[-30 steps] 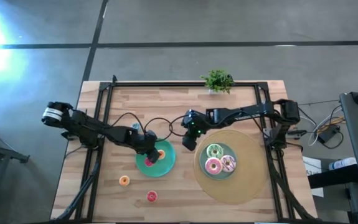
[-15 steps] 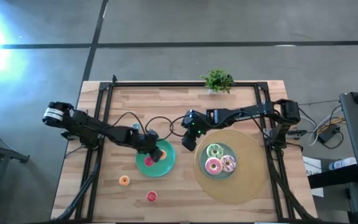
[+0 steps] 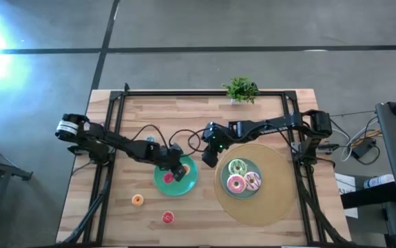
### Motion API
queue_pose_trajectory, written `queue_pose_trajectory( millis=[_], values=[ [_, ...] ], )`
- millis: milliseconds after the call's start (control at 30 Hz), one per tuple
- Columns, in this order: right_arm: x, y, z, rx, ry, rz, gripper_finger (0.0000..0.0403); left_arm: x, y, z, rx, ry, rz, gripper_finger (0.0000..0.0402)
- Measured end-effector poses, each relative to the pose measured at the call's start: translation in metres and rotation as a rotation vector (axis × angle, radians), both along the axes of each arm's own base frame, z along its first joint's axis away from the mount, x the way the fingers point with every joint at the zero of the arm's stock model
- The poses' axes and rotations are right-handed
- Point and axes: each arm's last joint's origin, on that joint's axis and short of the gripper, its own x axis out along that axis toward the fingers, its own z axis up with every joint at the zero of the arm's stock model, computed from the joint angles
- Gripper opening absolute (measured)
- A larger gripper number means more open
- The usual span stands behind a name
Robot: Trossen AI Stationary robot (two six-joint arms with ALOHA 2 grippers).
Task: Pick & Place donuts
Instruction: Put the small white donut on the green plate
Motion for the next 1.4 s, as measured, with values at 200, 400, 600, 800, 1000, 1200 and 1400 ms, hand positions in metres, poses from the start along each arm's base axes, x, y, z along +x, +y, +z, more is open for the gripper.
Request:
queue_pose_trajectory(
  millis=[200,400,600,800,1000,1200,1400],
  values=[
    [0.0,0.0,0.003,-0.005,-0.019,0.005,0.0139,-0.003,0.007,0.013,0.014,-0.037,-0.014,0.0001],
    [0.005,0.006,0.031,-0.124,-0.216,0.142,0.0137,-0.013,0.029,0.032,-0.118,-0.109,-0.093,0.0],
    [0.009,0.017,0.072,-0.387,-0.393,0.401,0.0139,-0.015,0.075,0.051,-0.382,-0.295,-0.181,0.0],
    [0.015,0.02,0.093,-0.714,-0.384,0.553,0.0154,-0.021,0.114,0.063,-0.48,-0.4,-0.189,0.0],
    [0.013,0.015,0.105,-0.945,-0.243,0.602,0.0177,-0.029,0.139,0.068,-0.529,-0.463,-0.183,0.0],
    [0.013,0.019,0.103,-1.001,-0.232,0.694,0.0196,-0.03,0.15,0.078,-0.521,-0.52,-0.174,0.0],
    [0.013,0.021,0.103,-1.02,-0.236,0.714,0.0201,-0.026,0.152,0.081,-0.513,-0.525,-0.18,0.0]
  ],
)
